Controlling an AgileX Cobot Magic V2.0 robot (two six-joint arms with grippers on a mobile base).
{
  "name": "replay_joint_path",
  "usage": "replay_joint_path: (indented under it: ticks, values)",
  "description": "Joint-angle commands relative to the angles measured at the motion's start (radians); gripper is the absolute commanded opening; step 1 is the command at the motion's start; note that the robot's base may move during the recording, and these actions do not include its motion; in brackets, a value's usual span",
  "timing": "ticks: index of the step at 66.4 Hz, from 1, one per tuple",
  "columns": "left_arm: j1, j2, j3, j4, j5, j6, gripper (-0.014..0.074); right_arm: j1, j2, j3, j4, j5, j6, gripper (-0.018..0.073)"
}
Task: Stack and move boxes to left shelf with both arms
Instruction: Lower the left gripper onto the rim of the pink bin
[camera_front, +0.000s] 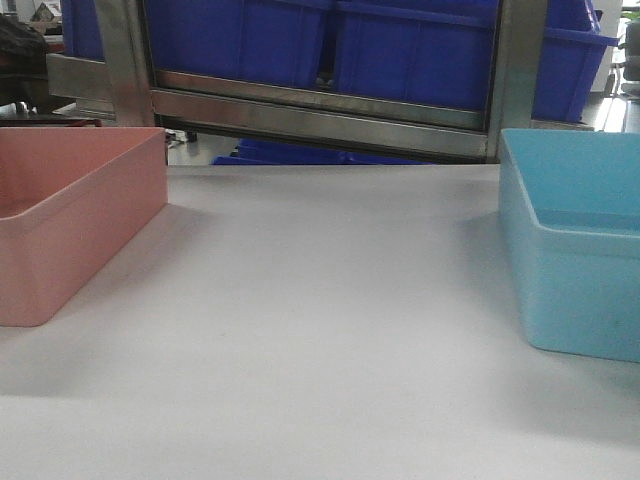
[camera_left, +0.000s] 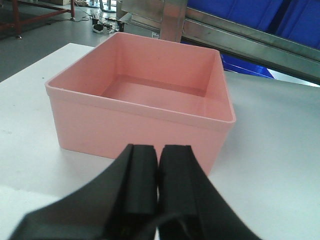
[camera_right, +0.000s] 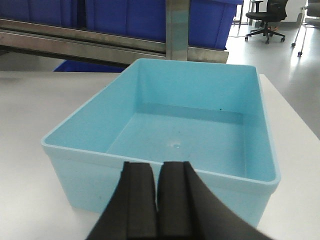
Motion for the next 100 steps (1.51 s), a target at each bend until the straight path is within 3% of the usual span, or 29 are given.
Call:
replay_joint_path:
  ticks: [1,28,36,41,45,50,58,75,84,93,100]
  values:
    - [0.001,-0.015,0.030,-0.007,-0.079,0.002,-0.0010,-0.007,-0.020,-0.017,-0.009,-0.087,-0.008,0.0053]
    - [0.001,-0.015,0.030,-0.007,-0.108,0.002,-0.0010,-0.007,-0.020,-0.017,-0.009,-0.087,-0.008,0.0053]
    - [0.001,-0.015,0.030,-0.009,-0.205,0.002,-0.0010,-0.007,-0.020,-0.017,-0.009,-0.087,-0.008,0.0053]
    - [0.003,-0.010,0.014,-0.009,-0.337,0.002,-0.0010,-0.007,-0.020,-0.017,-0.009,-0.087,-0.008,0.0053]
    - [0.003,0.009,-0.033,-0.009,-0.328,0.002,-0.0010,-0.007,-0.020,-0.017,-0.009,-0.087,-0.008,0.0053]
    - [0.003,0.071,-0.148,0.010,-0.243,0.002,-0.0010,-0.007,-0.020,-0.017,-0.009,-0.087,-0.008,0.0053]
    - [0.001,0.243,-0.359,0.116,-0.106,0.002,0.0019,-0.007,-0.020,-0.017,-0.009,-0.087,-0.008,0.0053]
    - [0.001,0.693,-0.839,0.133,0.246,0.002,0.0369,-0.007,-0.020,-0.017,-0.009,-0.087,-0.008,0.0053]
    - [0.001,0.924,-1.041,0.180,0.461,0.004,0.0433,-0.007,-0.020,-0.017,-0.009,-0.087,-0.008,0.0053]
    - [0.024,1.197,-1.267,0.188,0.704,0.195,0.0432,-0.007,-0.020,-0.017,-0.009,-0.087,-0.008,0.0053]
    - [0.101,1.389,-1.461,0.099,0.836,0.340,0.0432,-0.007,-0.020,-0.017,-0.009,-0.087,-0.008,0.0053]
